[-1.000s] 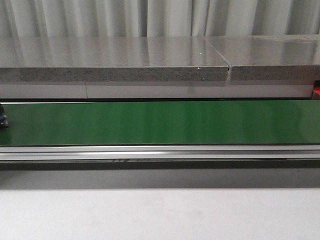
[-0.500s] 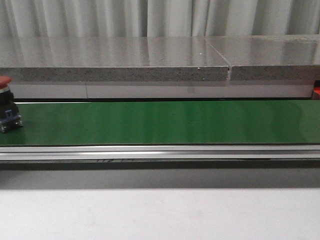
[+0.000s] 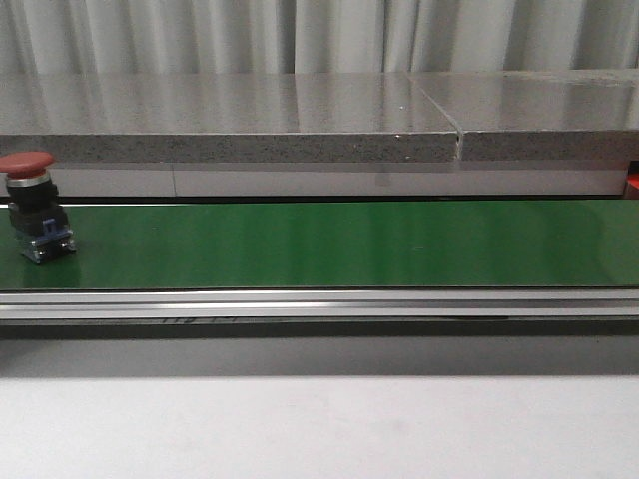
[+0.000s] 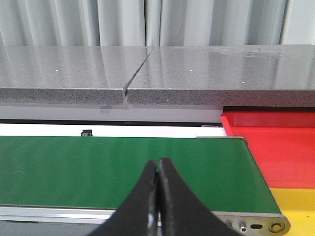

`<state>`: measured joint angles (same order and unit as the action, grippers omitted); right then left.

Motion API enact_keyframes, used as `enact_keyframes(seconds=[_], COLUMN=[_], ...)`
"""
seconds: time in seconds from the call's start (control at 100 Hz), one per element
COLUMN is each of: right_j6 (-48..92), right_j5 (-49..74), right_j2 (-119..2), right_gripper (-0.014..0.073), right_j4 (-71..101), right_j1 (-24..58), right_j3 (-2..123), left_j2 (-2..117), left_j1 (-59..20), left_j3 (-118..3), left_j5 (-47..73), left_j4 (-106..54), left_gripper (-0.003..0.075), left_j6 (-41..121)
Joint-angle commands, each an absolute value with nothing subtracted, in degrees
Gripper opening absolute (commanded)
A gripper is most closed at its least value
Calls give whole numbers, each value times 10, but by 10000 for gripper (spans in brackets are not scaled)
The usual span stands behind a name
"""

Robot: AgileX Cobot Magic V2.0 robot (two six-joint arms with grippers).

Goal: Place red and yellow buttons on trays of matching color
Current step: 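Lower the left gripper onto a yellow button in the pile and grasp it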

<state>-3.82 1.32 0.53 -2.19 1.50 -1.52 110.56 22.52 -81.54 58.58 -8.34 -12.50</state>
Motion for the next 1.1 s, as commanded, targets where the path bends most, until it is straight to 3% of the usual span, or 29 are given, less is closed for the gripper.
enact_keyframes(seconds=[0.0,0.8,1.09], right_j6=[-36,-36,-36], right_j5=[-30,-30,-30], right_j2=[12,12,12], right_gripper=[-67,-67,-67], right_j4=[-29,-29,-29], right_j1=[15,15,15], right_j3=[-7,-7,-7], left_j2=[1071,911,905], left_j1=[225,222,154], left_j3=[-832,-832,-832], left_j5=[591,638,637], left_j4=[-91,-74,-78], left_gripper=[218,218,218], left_j6=[-124,60,90])
